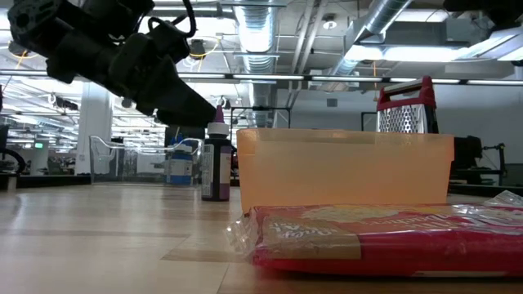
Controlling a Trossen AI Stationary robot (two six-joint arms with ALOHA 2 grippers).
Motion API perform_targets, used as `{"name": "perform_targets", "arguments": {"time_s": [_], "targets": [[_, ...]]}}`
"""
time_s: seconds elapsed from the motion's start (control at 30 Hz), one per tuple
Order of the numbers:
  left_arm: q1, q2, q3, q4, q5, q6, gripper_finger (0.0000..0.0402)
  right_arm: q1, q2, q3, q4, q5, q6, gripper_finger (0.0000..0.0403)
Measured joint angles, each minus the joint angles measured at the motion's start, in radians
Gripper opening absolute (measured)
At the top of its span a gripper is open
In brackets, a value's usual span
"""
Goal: Pick & Place Food Item
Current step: Put the left violet food coloring bottle into the transparent bin
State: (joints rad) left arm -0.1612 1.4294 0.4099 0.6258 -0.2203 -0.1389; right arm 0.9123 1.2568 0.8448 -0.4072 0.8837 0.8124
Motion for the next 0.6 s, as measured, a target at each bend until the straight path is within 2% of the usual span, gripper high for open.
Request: {"name": "perform_targets", "arguments": {"time_s": [0.6], "targets": [[0.017, 0.093, 0.0, 0.088, 0.0, -0.005, 0.0281, 0.0, 0.0, 0.0, 0.0, 0.0, -0.008, 0.0195]]}}
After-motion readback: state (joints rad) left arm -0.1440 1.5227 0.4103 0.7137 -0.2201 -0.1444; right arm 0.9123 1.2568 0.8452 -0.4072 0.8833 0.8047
